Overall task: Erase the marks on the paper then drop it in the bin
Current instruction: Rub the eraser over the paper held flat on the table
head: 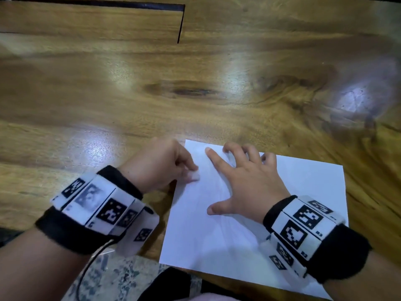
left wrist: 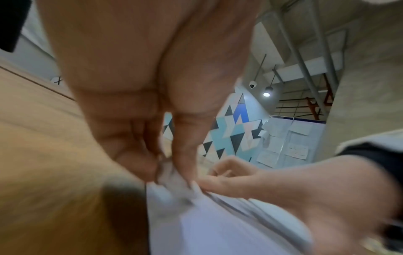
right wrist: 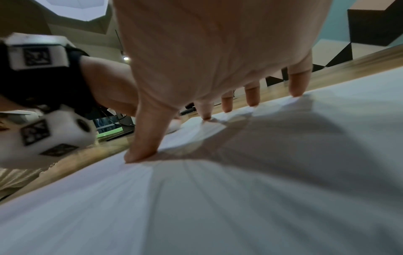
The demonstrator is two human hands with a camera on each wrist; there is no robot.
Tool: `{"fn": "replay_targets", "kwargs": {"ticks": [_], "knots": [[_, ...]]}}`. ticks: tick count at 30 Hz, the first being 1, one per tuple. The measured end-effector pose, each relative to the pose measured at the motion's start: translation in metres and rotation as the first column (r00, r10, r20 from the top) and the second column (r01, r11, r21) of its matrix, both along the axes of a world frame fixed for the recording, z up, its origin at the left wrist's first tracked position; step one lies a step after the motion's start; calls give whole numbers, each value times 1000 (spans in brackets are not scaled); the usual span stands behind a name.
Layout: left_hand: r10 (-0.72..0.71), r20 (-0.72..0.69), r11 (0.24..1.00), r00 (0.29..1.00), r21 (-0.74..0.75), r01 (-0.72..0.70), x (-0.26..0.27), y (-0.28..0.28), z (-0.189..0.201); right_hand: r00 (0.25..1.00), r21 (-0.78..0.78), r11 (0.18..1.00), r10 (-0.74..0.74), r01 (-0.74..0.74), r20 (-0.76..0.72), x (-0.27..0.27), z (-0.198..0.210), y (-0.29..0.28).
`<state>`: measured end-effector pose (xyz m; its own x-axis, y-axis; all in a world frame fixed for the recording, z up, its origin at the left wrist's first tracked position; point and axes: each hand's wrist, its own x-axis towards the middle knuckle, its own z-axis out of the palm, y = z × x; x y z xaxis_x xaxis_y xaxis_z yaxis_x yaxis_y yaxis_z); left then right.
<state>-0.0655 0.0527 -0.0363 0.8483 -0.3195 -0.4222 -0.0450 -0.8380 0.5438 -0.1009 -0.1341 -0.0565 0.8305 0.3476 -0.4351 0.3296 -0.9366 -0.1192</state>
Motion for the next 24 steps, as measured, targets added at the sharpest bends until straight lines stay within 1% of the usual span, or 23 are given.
{"fn": "replay_targets", "kwargs": {"ticks": [1, 3, 5, 6, 7, 10, 11, 12, 15, 16, 17, 19, 20, 21, 24], "knots": [[55, 77, 998, 995, -12, -55, 8, -4, -2, 1000, 3, 1000, -1, 1, 1, 0, 0, 0], [109, 179, 994, 978, -32, -105, 17, -13, -6, 1000, 3, 1000, -2, 2, 0, -1, 0, 0], [105, 234, 994, 967, -50, -96, 8, -11, -10, 1000, 4, 1000, -5, 5, -2, 0, 0, 0], [76, 238, 996, 968, -55, -64, -2, -8, -10, 1000, 5, 1000, -8, 8, -3, -1, 0, 0], [33, 215, 998, 976, -52, -22, -15, -3, -10, 1000, 4, 1000, -8, 8, -3, -1, 0, 0], [-76, 12, 997, 997, -28, 76, -41, 8, -8, 1000, -5, 1000, -4, 4, 6, -1, 1, 0], [-87, -27, 996, 996, -19, 86, -40, 9, -8, 1000, -6, 1000, -3, 3, 8, -2, 1, 0], [-76, -17, 997, 997, -21, 75, -34, 8, -7, 1000, -6, 1000, -3, 3, 9, -2, 1, 0], [47, 156, 998, 987, -50, -40, -2, -1, -8, 1000, 1, 1000, -8, 8, 8, -1, 0, 0], [75, 193, 996, 978, -55, -66, 6, -5, -8, 1000, 2, 1000, -9, 9, 6, -1, 0, 1], [79, 220, 996, 972, -45, -70, 10, -8, -9, 1000, 2, 1000, -9, 9, 5, -1, 0, 1], [32, 263, 999, 964, -30, -25, 3, -7, -10, 1000, 0, 1000, -7, 7, 4, -1, 0, 0], [-4, 262, 999, 965, -36, 14, -7, -3, -10, 1000, -2, 1000, -6, 6, 4, -1, 1, 0], [-43, 226, 998, 973, -34, 52, -19, 1, -9, 1000, -4, 1000, -4, 4, 5, -1, 1, 0], [-123, 16, 992, 992, 15, 122, -41, 12, -6, 1000, -3, 1000, -2, 2, 2, -1, 2, 1]]}}
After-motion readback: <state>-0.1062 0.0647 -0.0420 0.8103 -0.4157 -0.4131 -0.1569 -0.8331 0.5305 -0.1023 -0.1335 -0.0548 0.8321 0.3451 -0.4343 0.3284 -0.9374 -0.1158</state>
